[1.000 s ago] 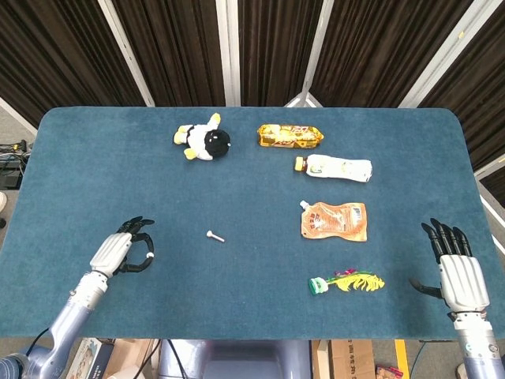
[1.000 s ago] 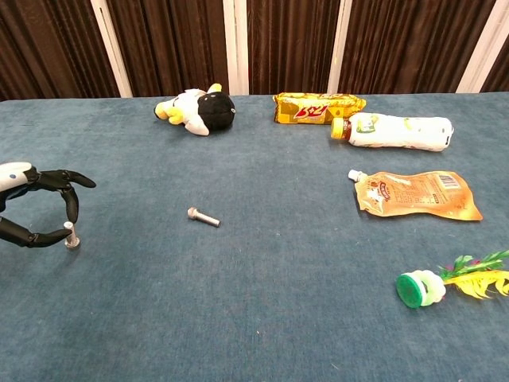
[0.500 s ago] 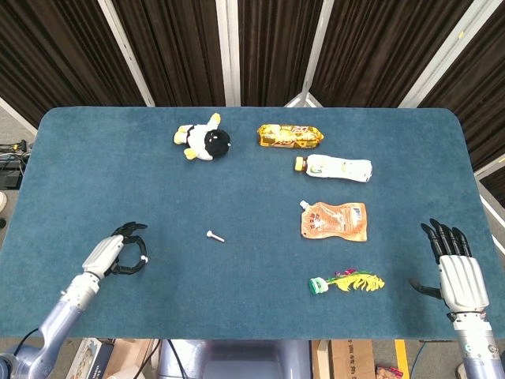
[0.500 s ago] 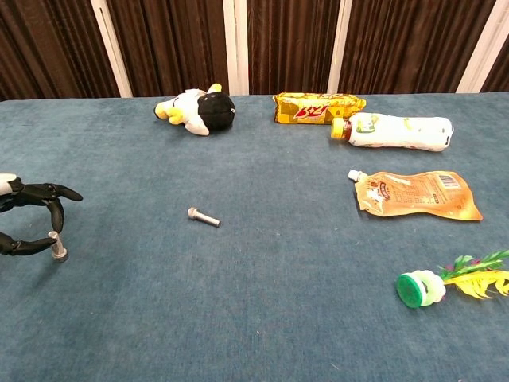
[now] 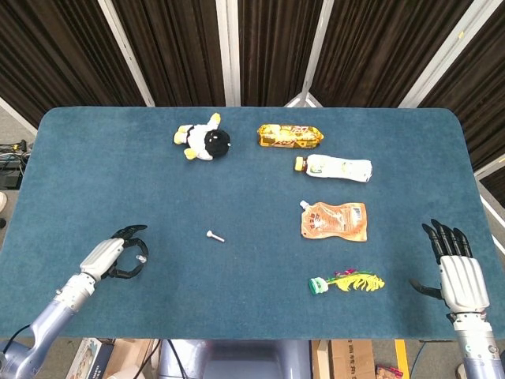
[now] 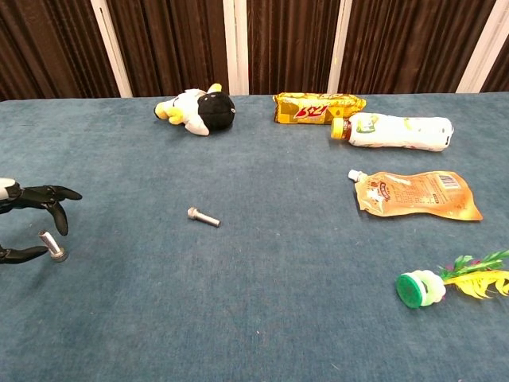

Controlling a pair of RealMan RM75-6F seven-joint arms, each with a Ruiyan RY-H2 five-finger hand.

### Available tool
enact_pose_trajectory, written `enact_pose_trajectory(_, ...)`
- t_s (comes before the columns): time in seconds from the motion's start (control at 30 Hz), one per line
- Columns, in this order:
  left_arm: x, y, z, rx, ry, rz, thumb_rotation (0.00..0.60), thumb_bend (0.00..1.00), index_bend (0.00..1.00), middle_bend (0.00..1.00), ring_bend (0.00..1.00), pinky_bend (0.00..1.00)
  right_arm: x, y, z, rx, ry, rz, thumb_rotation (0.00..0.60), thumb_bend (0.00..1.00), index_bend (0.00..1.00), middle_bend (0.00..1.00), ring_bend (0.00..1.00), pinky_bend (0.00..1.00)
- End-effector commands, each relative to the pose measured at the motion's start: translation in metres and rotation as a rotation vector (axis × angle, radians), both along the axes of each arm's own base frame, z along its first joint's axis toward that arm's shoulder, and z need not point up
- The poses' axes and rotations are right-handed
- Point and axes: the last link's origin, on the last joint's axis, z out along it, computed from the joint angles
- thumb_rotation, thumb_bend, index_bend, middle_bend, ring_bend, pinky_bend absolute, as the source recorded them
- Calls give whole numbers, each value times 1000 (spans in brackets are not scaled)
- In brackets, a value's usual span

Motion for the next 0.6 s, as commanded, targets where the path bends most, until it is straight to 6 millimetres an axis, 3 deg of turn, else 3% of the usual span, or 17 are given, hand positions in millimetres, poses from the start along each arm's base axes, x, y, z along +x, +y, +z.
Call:
enact_pose_trajectory(0.03,-2,0,2,3,2,0,600,498,431,39,0,0,0,0,0,-2,-1,-3,600,115,105,68,62,0)
enact_pose_trajectory(0.3,-1,3,8,22,-28,0,600,493,402,35,0,0,0,0,-1,2,1,-9,600,115,106,68,62,0)
enact_pose_trajectory(0.6,36,10,29,94,20,-145,600,493,400,36,0,0,1,0,-2,6,1,-11,600,114,106,68,62,0)
